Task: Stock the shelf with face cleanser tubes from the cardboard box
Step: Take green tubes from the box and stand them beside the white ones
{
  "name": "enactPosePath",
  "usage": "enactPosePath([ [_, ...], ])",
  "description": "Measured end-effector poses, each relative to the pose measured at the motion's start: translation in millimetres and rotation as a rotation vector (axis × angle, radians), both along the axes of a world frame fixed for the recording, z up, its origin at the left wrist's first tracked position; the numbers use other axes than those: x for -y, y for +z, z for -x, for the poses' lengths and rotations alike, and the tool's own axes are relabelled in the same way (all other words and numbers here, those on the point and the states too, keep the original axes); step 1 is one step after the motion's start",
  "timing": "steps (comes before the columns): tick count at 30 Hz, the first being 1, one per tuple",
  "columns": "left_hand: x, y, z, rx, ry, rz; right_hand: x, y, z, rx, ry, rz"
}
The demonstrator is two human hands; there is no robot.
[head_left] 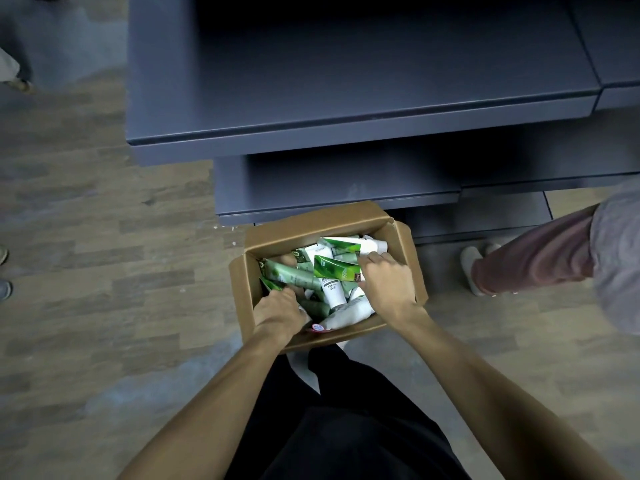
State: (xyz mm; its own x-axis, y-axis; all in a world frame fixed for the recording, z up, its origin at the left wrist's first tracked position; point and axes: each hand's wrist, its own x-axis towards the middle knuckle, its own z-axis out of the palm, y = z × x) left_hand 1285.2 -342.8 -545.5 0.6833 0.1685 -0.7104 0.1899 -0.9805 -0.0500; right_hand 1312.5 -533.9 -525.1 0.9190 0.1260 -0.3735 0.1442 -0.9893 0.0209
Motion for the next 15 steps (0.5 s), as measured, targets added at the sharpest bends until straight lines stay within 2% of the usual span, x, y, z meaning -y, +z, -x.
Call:
enactPosePath([
  [15, 5, 8, -3, 0.041, -0.022, 0.058, 15, 10, -2, 0.016, -0.061, -0.077],
])
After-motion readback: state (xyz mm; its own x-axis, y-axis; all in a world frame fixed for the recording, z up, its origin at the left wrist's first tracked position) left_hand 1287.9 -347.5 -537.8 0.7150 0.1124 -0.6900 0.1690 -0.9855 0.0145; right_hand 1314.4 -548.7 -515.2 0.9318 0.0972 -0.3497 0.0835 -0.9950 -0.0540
